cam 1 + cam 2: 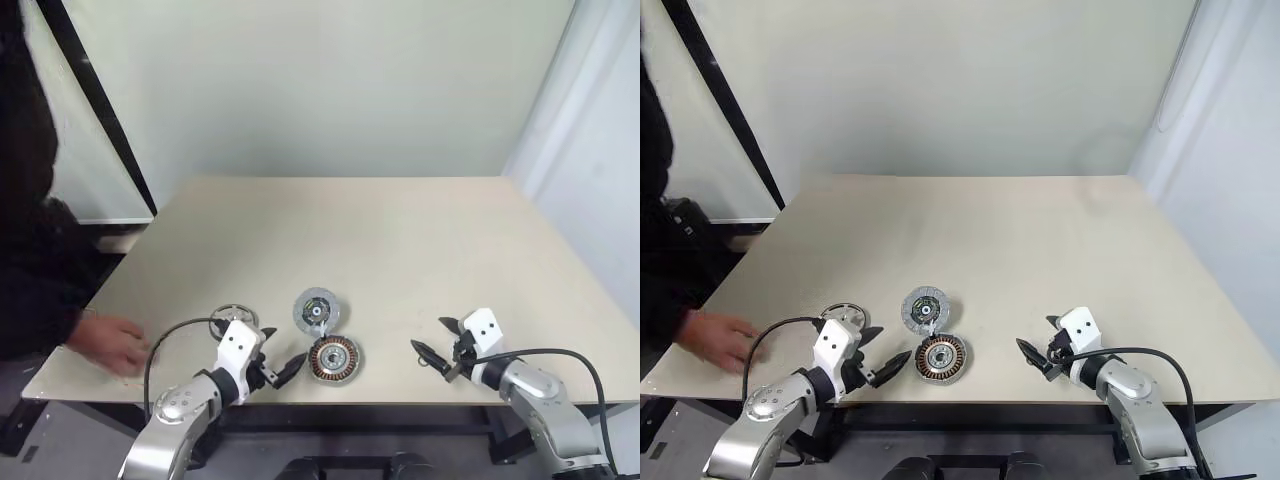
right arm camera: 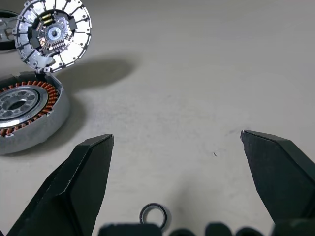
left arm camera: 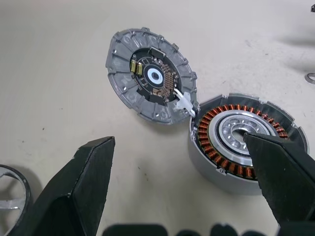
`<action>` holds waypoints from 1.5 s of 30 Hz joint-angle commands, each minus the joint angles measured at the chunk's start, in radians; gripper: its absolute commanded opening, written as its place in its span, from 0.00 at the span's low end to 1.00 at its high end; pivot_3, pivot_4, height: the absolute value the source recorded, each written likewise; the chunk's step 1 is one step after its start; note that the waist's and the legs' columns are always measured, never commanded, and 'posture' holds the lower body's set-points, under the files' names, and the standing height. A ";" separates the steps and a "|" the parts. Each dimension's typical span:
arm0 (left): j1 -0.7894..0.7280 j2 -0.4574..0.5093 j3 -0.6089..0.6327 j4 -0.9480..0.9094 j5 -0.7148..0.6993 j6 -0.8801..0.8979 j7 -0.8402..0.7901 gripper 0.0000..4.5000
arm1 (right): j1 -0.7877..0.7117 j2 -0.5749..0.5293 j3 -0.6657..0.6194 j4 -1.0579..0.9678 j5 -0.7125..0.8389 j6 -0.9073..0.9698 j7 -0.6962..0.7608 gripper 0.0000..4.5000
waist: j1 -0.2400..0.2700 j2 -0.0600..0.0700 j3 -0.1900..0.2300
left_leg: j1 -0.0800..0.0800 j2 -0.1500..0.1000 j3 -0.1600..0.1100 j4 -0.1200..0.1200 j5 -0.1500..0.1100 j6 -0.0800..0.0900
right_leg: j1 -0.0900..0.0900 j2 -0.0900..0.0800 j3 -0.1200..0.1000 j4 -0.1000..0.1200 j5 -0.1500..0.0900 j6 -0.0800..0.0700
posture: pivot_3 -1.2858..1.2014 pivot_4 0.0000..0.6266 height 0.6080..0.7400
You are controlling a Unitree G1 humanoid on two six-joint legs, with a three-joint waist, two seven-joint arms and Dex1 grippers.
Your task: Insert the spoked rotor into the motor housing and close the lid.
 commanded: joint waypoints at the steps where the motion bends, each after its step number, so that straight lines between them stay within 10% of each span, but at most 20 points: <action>1: -0.012 0.007 0.018 -0.043 -0.018 0.001 -0.004 0.99 | -0.006 -0.010 -0.001 -0.035 0.004 -0.004 0.007 1.00 | 0.000 0.000 0.000 | 0.000 0.000 0.000 0.000 0.000 0.000 | 0.000 0.000 0.000 0.000 0.000 0.000 | 0.52 0.00 1.00; 45: 0.052 0.131 -0.070 -0.030 -0.117 0.004 -0.301 0.99 | 0.031 0.002 0.083 -0.096 -0.080 0.270 -0.149 1.00 | 0.000 0.000 0.000 | -0.010 0.002 0.003 0.005 0.001 0.002 | -0.012 0.000 0.000 0.001 0.000 0.000 | 0.52 0.00 1.00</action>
